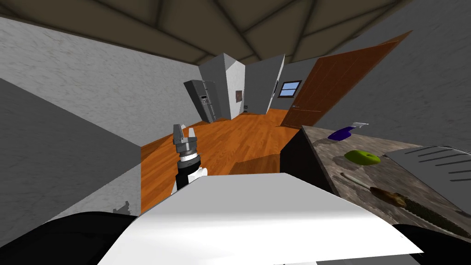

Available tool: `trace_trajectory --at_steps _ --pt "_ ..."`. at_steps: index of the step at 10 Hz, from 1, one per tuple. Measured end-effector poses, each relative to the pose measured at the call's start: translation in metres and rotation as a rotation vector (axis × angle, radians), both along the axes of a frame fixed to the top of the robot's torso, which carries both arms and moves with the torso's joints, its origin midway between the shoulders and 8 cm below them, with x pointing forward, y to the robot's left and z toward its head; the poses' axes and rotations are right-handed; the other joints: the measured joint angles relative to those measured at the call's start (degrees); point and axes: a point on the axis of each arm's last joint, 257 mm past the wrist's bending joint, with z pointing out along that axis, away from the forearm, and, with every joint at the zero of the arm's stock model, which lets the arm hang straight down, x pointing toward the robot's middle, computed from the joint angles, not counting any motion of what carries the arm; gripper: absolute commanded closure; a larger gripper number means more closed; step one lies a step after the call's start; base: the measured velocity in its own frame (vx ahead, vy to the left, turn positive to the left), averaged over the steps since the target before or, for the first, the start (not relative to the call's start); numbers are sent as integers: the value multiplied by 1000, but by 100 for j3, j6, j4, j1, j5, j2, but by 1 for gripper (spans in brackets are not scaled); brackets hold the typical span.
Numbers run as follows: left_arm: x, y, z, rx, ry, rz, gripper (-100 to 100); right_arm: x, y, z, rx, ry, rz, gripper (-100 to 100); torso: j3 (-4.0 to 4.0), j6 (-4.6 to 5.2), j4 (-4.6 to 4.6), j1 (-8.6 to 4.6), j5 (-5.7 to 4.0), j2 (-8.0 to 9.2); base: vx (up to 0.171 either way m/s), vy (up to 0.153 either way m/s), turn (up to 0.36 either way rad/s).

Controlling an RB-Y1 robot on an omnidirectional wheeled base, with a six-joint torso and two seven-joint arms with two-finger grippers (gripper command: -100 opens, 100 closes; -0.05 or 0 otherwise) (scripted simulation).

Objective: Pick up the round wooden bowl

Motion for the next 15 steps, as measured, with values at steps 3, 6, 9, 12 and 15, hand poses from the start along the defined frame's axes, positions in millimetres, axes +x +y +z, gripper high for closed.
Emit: trace_trajectory --at_steps 3,6,9,12,15 --pt "0 0 0 0 0 0 0 -6 25 6 4 7 -32 100 5 -1 2 -7 -2 8 3 0 -8" --pt "0 0 0 0 0 0 0 -11 24 12 4 22 -30 100 22 0 29 -13 -12 15 -5 -1 0" --pt "0 0 0 0 0 0 0 -11 24 12 5 22 -29 100 24 1 30 -13 -11 19 -8 -11 -110" --pt "0 0 0 0 0 0 0 -20 -20 32 -17 75 -6 100 29 -1 29 -15 -9 31 -29 -12 -201" --pt "0 0 0 0 0 0 0 -11 -58 35 -31 73 33 100 16 21 13 -16 -4 21 -17 -25 -249"
